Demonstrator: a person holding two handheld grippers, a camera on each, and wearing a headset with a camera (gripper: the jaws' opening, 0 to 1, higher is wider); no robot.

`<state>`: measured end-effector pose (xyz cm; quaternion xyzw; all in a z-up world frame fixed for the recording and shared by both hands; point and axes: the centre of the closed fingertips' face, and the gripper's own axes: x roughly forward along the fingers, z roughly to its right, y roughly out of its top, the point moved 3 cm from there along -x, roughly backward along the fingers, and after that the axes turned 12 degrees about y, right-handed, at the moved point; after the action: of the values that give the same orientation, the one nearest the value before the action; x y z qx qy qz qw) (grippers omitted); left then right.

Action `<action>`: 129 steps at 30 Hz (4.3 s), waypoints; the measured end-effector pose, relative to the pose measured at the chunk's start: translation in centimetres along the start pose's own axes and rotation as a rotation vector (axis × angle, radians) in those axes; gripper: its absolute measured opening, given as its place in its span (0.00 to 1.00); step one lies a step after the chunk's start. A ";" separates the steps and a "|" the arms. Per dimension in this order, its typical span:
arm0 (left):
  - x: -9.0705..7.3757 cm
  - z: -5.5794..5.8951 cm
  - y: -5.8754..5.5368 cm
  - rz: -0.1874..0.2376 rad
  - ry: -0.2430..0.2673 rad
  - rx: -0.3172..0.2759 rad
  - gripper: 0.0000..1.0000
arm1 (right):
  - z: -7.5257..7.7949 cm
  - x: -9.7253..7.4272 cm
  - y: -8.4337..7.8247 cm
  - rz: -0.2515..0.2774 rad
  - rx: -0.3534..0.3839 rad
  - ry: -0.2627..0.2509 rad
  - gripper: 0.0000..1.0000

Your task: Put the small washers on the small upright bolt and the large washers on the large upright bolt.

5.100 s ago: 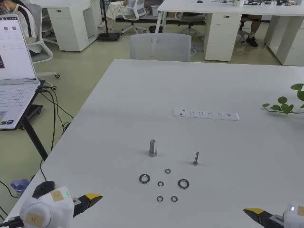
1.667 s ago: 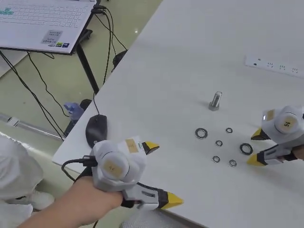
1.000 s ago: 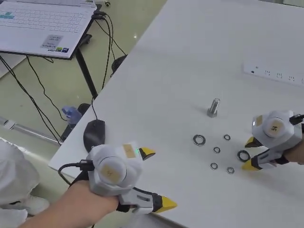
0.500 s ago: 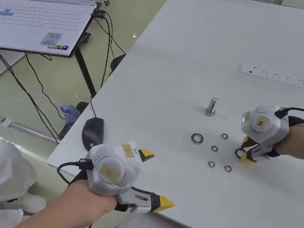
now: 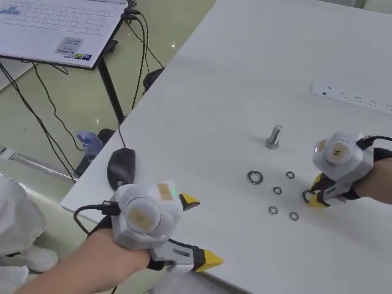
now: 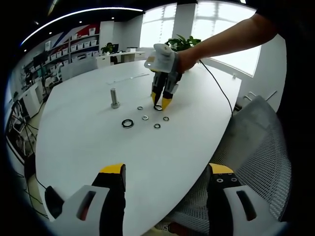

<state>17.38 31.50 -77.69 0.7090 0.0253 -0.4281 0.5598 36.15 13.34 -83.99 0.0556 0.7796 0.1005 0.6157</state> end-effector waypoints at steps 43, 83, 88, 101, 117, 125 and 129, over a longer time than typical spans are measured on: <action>-0.9 -2.1 0.9 0.079 0.035 0.022 0.82 | 2.0 -8.5 5.4 0.049 0.043 -0.065 0.21; -0.1 -3.1 0.4 0.090 -0.032 0.039 0.83 | 8.2 -7.9 11.1 0.053 0.056 -0.078 0.22; 0.0 -3.4 0.2 0.084 -0.032 0.056 0.85 | 9.1 -7.3 11.2 0.046 0.057 -0.081 0.22; 0.2 -3.1 0.0 0.074 -0.067 0.067 0.82 | 9.6 -6.0 12.0 0.022 0.059 -0.072 0.22; 0.0 -3.7 0.3 0.082 -0.064 0.066 0.81 | 10.6 -4.5 12.0 -0.022 0.046 -0.063 0.22; -0.1 -3.8 0.2 0.081 -0.068 0.064 0.80 | 10.3 -3.2 12.0 -0.047 0.052 -0.055 0.22; -0.2 -3.8 -0.1 0.075 -0.067 0.062 0.80 | 10.4 -2.7 11.9 -0.055 0.059 -0.051 0.22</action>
<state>19.46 34.71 -77.60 0.7117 -0.0331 -0.4309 0.5538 46.49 25.27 -81.05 0.0548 0.7676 0.0588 0.6358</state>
